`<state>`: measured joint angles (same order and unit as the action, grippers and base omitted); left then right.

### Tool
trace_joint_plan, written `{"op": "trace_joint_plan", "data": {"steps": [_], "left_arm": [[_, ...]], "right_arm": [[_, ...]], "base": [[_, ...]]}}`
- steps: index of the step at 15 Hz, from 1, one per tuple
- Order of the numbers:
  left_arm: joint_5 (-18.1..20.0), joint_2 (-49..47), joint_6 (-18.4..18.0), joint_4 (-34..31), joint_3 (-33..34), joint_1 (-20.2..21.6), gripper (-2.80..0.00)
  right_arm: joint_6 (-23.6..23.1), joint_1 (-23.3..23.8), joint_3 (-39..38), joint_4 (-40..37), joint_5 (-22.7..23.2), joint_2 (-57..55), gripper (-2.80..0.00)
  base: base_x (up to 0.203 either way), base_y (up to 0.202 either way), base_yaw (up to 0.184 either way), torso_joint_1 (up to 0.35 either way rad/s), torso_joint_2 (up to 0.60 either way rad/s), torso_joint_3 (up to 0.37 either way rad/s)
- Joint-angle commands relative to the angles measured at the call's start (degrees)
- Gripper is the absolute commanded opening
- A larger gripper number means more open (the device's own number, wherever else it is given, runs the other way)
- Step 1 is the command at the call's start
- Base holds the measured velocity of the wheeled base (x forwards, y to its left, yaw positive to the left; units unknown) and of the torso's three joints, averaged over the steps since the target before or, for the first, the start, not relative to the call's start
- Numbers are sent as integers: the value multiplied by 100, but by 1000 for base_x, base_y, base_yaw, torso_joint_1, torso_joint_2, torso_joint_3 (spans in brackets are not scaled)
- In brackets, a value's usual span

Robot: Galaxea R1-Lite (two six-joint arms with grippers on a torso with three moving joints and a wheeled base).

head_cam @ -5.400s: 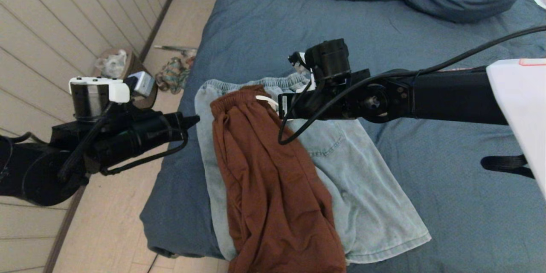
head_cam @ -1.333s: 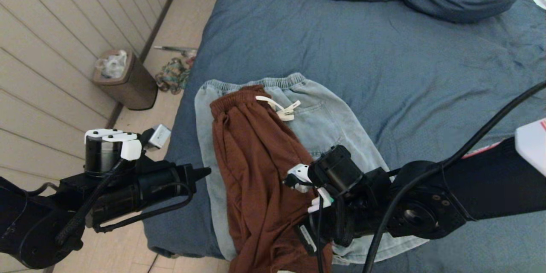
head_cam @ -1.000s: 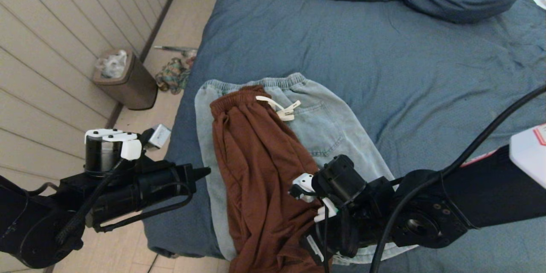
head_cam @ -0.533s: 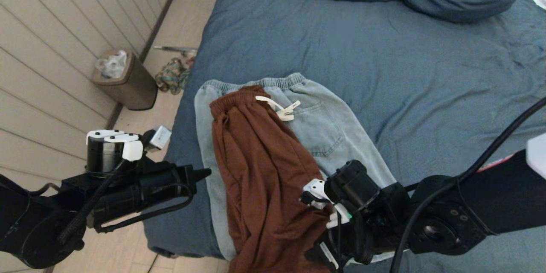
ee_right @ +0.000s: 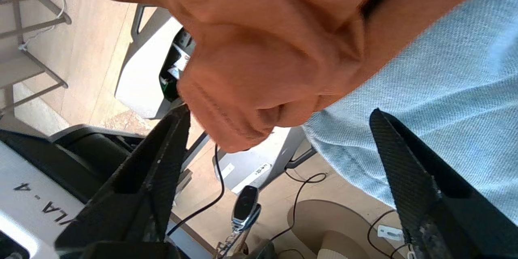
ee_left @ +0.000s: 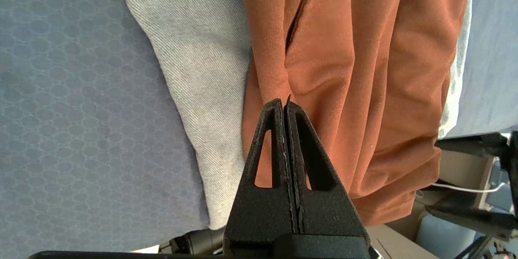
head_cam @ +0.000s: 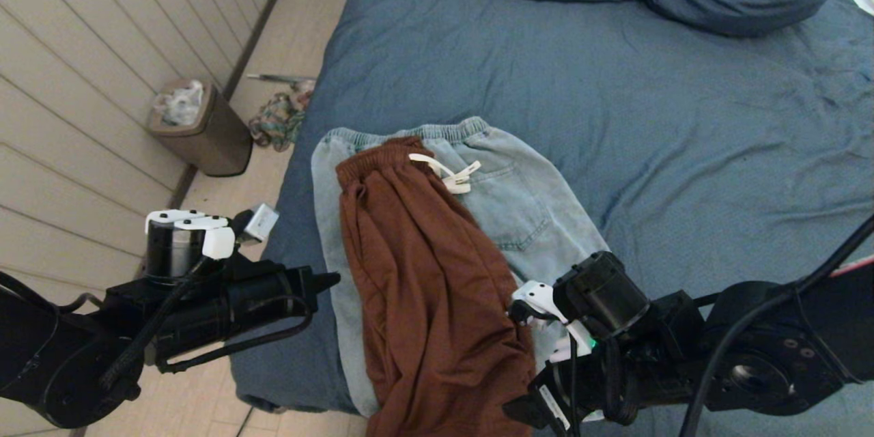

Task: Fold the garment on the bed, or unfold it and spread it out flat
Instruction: Fold the brown shorts

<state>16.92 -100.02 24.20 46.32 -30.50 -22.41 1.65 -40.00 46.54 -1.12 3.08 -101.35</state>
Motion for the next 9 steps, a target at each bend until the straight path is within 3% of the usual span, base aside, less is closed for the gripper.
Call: {"op": "trace_joint_plan", "data": {"steps": [1,6,9], "left_arm": [[5,-9,22,26,0,-1,-280],[13,0,24,53,18,-27,-280],[4,-128,24,297,71,-36,-280]], "right_arm": [[-5,27,18,130,9,-225,0],[-102,88,506,375,51,-940,0],[-79,-151,544,367,61,-951,0]], "base": [[0,0,0,0,0,0],[0,0,0,0,0,0],[0,0,0,0,0,0]]}}
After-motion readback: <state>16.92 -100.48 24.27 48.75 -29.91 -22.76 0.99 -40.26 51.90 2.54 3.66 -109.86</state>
